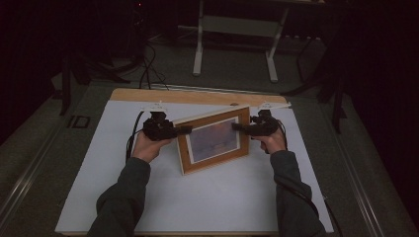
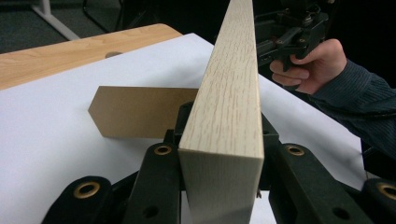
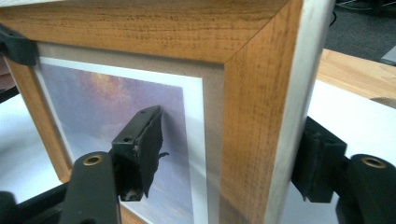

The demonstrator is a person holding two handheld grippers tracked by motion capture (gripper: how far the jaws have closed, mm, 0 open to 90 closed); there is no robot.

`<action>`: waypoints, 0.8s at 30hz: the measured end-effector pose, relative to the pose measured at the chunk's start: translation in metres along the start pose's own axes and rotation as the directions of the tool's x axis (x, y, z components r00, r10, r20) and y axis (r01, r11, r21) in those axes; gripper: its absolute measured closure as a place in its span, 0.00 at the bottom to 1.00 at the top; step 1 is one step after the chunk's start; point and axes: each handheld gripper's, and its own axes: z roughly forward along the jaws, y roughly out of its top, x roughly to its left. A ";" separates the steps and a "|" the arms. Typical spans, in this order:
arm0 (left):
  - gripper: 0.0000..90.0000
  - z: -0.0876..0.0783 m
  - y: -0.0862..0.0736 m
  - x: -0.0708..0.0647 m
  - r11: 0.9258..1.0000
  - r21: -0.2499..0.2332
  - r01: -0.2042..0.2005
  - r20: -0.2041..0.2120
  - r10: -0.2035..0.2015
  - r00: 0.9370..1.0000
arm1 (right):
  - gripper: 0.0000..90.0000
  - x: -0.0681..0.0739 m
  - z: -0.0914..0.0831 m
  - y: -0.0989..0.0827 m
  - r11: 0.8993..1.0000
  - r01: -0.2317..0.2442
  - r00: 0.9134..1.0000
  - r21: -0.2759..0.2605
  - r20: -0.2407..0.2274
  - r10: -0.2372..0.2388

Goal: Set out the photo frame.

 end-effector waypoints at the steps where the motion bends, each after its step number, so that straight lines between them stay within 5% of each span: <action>1: 0.80 0.000 0.000 0.000 1.000 0.001 0.000 -0.002 0.000 1.000 | 0.39 0.000 -0.001 0.000 1.000 -0.001 1.000 0.000 -0.003 0.001; 24: 0.71 0.004 0.000 0.005 1.000 -0.003 0.022 -0.047 -0.022 0.999 | 0.54 0.008 -0.014 -0.008 1.000 -0.001 1.000 0.022 -0.008 0.001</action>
